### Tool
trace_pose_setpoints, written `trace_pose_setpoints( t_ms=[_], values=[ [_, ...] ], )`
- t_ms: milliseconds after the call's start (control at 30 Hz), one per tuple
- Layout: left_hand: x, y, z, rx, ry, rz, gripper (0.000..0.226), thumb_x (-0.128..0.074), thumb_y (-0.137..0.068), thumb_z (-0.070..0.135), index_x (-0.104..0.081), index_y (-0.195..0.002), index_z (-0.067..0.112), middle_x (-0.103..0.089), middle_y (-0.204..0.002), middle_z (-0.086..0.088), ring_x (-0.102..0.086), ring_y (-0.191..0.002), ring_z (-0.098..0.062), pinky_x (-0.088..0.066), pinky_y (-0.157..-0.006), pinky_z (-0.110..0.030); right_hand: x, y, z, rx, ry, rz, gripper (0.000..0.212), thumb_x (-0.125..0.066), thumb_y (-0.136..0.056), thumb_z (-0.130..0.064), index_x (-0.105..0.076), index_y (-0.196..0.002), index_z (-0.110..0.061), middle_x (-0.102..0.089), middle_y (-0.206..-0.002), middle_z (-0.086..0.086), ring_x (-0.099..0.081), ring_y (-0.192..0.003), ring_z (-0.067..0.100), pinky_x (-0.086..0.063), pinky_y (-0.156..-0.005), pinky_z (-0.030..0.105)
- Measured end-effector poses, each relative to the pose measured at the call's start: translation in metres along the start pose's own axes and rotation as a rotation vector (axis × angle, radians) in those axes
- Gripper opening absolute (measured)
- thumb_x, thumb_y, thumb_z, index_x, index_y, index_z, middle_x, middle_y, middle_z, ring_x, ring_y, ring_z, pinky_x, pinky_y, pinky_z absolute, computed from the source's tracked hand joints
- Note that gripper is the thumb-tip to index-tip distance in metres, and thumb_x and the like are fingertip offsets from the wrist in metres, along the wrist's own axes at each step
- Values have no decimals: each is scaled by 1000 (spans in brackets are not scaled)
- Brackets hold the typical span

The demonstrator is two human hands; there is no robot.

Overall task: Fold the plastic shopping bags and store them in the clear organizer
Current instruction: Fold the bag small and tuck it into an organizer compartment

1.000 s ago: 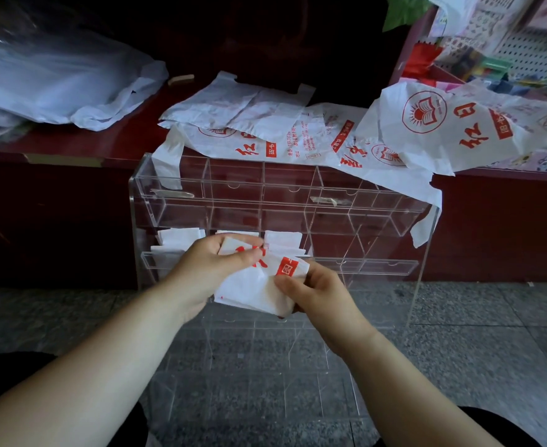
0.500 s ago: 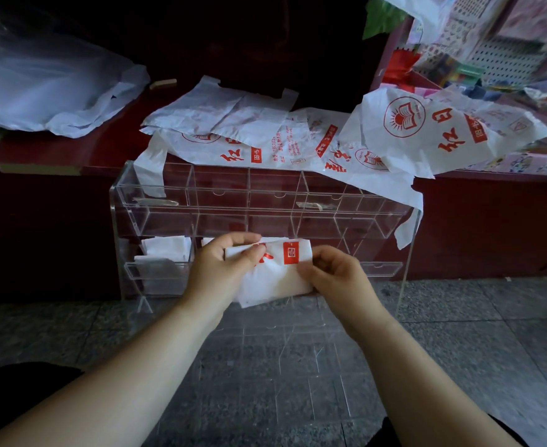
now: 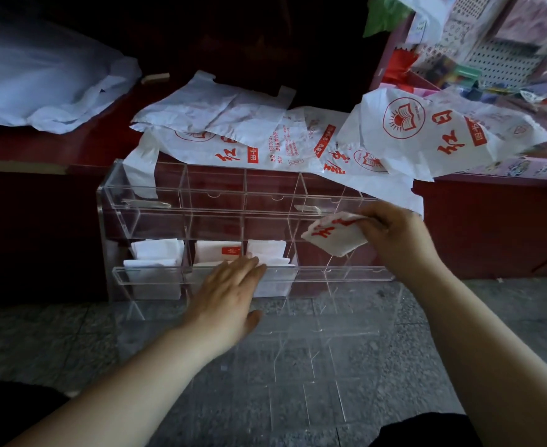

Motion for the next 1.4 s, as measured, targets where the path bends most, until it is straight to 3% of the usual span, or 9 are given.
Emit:
trace_pose_setpoints(
  t_ms=[200, 433, 733, 900, 1000, 1133, 1233, 1300, 1400],
  values=[
    [-14, 2, -3, -37, -64, 33, 83, -91, -26, 40, -69, -100, 7, -70, -104, -10, -68, -95, -25, -37, -86, -34, -43, -6, 4, 66, 239, -355, 23, -50, -88, -4, -67, -103, -7, -68, -100, 13, -60, -92, 28, -42, -73, 31],
    [-15, 2, -3, -71, -55, 49, 82, -91, -27, 42, -69, -102, 14, -70, -106, -5, -67, -97, -21, -37, -87, -31, -86, 0, 18, 39, 271, -613, 25, -49, -92, -9, -64, -111, -9, -66, -109, 7, -51, -85, 12, -29, -64, 15],
    [-15, 0, -4, -100, -102, 91, 75, -91, -26, 41, -71, -95, 19, -70, -104, -5, -68, -95, -21, -48, -81, -33, -95, 2, 22, -17, 226, -763, 25, -50, -93, -20, -64, -112, -14, -64, -111, 2, -51, -89, 9, -37, -77, 20],
    [-12, 0, -5, -68, -86, 20, 79, -92, -30, 39, -70, -102, 16, -68, -110, -8, -66, -100, -24, -38, -87, -33, -81, 10, 17, 27, 232, -613, 31, -50, -92, -16, -59, -121, -14, -61, -122, 2, -55, -113, 18, -36, -88, 19],
    [-6, 0, -3, -68, -153, 36, 78, -77, -65, 43, -48, -132, 15, -37, -144, -6, -38, -133, -25, -13, -104, -32, -66, 13, 14, 17, 176, -480, 32, -51, -91, -13, -58, -123, -14, -61, -123, 3, -56, -108, 16, -31, -78, 8],
    [-5, 1, -4, -44, -148, -25, 79, -90, -27, 45, -70, -99, 18, -68, -110, -6, -66, -100, -21, -33, -88, -31, -39, 13, 7, 53, 142, -292, 27, -52, -90, -9, -64, -114, -12, -66, -112, 7, -59, -90, 16, -31, -67, 9],
    [-8, 1, -8, -41, -53, -64, 73, -88, -51, 30, -62, -118, 13, -54, -130, -8, -54, -118, -28, -25, -99, -33, -15, 13, 6, 49, 133, -157, 19, -58, -87, -7, -70, -101, -6, -71, -98, 10, -64, -89, 26, -43, -74, 20],
    [-8, 2, -9, -6, -16, -44, 77, -92, -40, 26, -65, -111, 10, -62, -119, -13, -63, -104, -33, -43, -90, -38, 5, 9, 2, 94, 151, -16, 15, -61, -83, -7, -70, -93, -4, -70, -90, 12, -64, -82, 31, -46, -70, 28],
    [-9, 1, -15, 60, -2, -24, 84, -94, -31, 27, -67, -106, 4, -66, -111, -17, -67, -95, -34, -49, -80, -43, 23, -6, -3, 121, 322, 83, 29, -62, -82, -7, -62, -111, -2, -60, -114, 16, -52, -107, 32, -39, -84, 34]
  ],
)
Point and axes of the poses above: each hand's wrist, its own y-axis away from the middle knuckle, its own x-axis out of the back of the hand, z = x × y, the point moved 7 cm from there along -y, towards the middle knuckle
